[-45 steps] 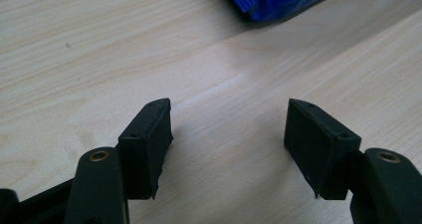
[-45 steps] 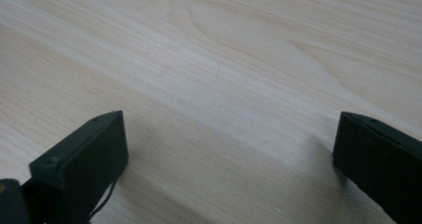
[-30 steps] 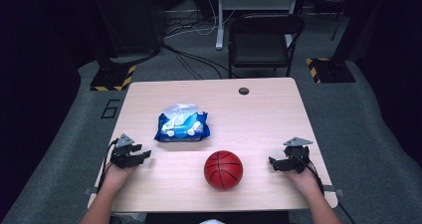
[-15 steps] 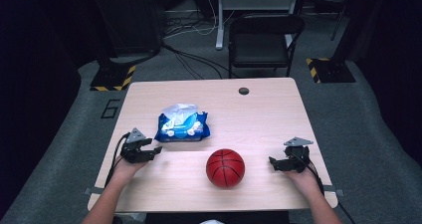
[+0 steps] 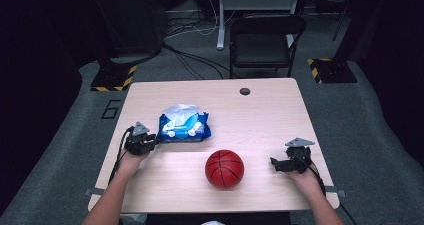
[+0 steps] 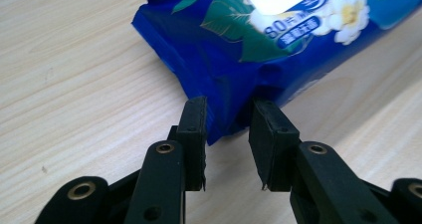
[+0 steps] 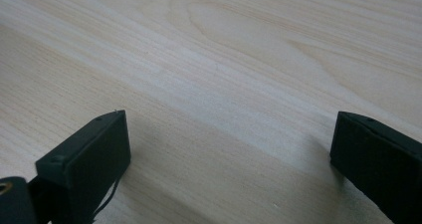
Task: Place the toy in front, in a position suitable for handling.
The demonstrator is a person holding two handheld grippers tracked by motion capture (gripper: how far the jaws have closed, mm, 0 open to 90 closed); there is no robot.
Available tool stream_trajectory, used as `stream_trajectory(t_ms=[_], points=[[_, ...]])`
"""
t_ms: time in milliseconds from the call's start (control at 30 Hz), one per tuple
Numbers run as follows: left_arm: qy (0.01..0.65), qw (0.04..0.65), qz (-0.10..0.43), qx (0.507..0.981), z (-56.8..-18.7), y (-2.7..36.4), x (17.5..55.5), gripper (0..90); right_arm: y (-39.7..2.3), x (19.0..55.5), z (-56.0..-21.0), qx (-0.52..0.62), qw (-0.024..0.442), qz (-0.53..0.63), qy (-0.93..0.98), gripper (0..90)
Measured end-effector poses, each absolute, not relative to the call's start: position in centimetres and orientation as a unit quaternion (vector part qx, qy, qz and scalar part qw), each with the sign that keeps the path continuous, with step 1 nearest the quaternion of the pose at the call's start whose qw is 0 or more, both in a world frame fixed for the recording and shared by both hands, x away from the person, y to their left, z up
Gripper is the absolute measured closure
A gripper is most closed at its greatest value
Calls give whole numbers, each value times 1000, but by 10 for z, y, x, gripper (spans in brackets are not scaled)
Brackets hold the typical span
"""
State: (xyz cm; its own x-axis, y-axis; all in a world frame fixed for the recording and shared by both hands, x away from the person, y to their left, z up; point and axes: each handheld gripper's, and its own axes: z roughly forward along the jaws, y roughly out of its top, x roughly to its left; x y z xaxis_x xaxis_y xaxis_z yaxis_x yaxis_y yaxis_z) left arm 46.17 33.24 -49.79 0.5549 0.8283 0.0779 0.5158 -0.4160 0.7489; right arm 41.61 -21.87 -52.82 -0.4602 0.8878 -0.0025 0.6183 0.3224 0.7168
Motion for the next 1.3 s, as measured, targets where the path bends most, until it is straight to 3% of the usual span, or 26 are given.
stream_trajectory(t_ms=[433,1300], points=[[413,318,238,819,-498,325,468,893,-219,416,-528,478,202,333,787,19],[415,308,232,824,-494,381,408,900,-219,415,-528,481,205,336,784,32]])
